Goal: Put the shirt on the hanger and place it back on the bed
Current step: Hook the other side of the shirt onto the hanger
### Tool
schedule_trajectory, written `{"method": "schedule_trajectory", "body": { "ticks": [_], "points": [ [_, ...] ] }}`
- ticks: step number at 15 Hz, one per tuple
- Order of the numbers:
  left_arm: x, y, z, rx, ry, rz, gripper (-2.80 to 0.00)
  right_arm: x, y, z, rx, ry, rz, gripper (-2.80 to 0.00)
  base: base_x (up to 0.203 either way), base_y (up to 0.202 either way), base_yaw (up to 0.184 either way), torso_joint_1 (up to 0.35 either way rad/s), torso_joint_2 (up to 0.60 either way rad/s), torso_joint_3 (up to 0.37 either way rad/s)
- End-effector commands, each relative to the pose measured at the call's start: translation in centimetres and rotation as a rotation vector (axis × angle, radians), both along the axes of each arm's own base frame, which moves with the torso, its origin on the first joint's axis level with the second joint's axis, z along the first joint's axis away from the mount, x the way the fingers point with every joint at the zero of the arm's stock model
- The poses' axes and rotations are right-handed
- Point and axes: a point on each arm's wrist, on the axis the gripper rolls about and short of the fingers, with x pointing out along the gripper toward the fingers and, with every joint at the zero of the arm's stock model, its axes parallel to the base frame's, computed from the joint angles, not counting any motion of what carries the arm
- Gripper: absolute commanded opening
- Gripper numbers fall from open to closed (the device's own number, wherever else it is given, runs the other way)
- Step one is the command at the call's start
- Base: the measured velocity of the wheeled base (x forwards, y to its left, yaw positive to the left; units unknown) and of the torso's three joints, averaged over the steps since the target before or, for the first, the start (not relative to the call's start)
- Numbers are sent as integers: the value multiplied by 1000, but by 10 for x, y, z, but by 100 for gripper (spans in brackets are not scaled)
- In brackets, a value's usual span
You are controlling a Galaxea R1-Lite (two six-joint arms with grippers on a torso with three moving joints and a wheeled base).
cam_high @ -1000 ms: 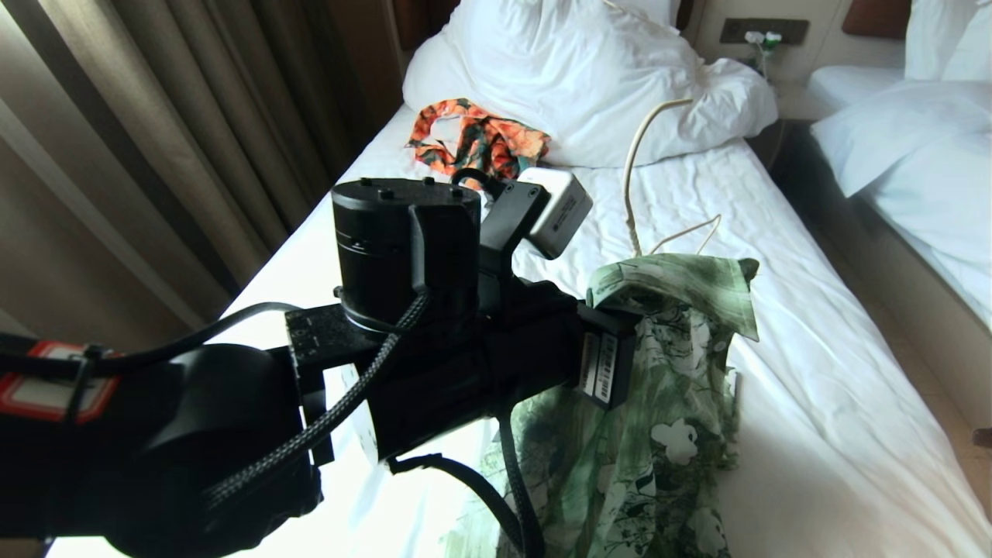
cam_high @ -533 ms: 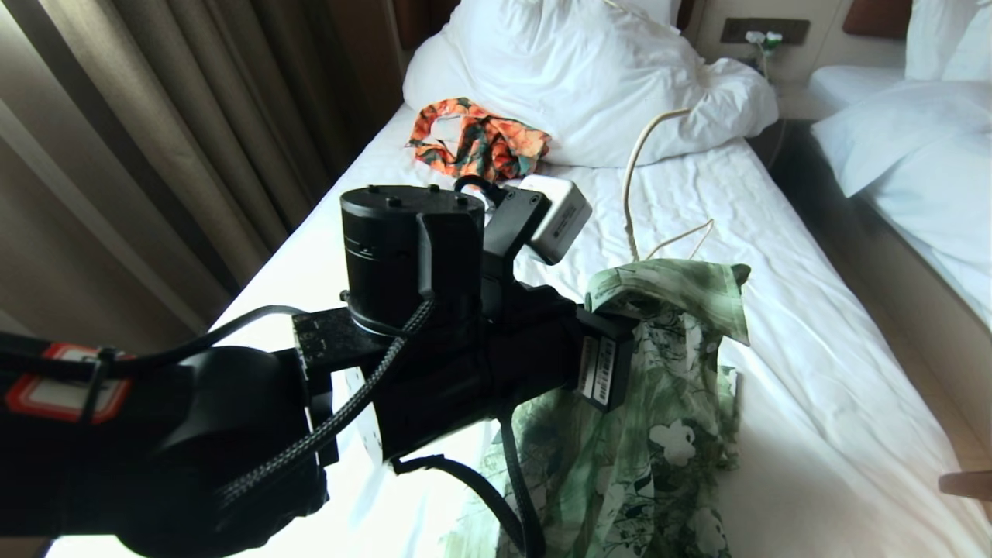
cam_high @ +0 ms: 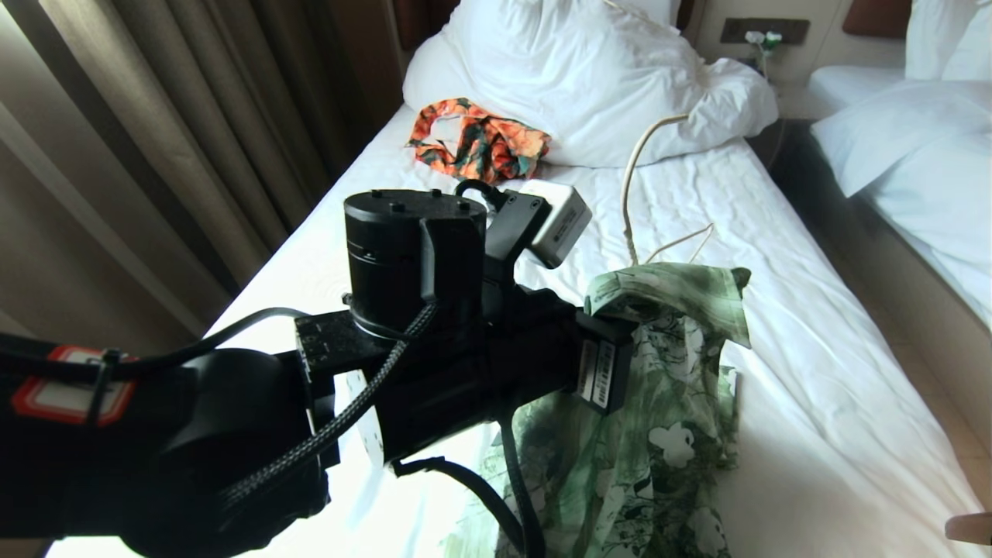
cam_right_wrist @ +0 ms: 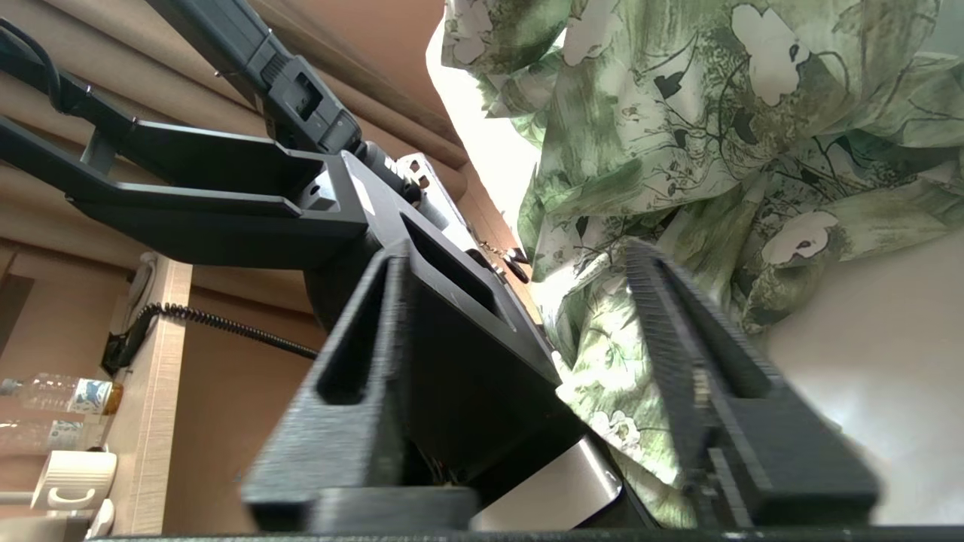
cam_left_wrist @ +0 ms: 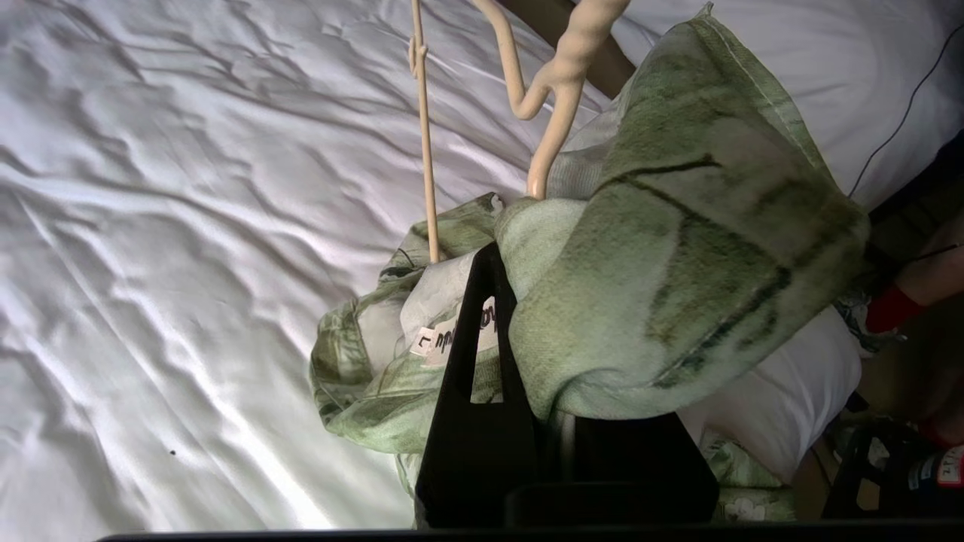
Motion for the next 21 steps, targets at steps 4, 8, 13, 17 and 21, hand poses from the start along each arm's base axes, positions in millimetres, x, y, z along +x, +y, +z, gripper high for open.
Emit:
{"method": "schedule_trajectory", "body": {
  "ticks": [4, 8, 13, 17, 21],
  "points": [
    [-3, 6, 5, -15, -9, 3, -280, -20, 0, -3, -3, -2, -120, -280, 0, 0, 0, 0, 0, 0],
    [-2, 5, 5, -13, -9, 4, -280, -16, -19, -2, -83, -35, -254, -280, 0, 0, 0, 0, 0, 0],
    [-2, 6, 5, -15, -9, 5, -280, 13, -68, -6, -436, -258, -378, -280, 0, 0, 0, 0, 0, 0],
    [-2, 6, 6, -16, -11, 7, -280, 30, -91, 14, -490, -278, -425, -280, 0, 0, 0, 0, 0, 0],
    [-1, 7, 7, -17, -14, 21, -280, 59, -113, 62, -540, -370, -443, -280, 0, 0, 0, 0, 0, 0]
  ]
}}
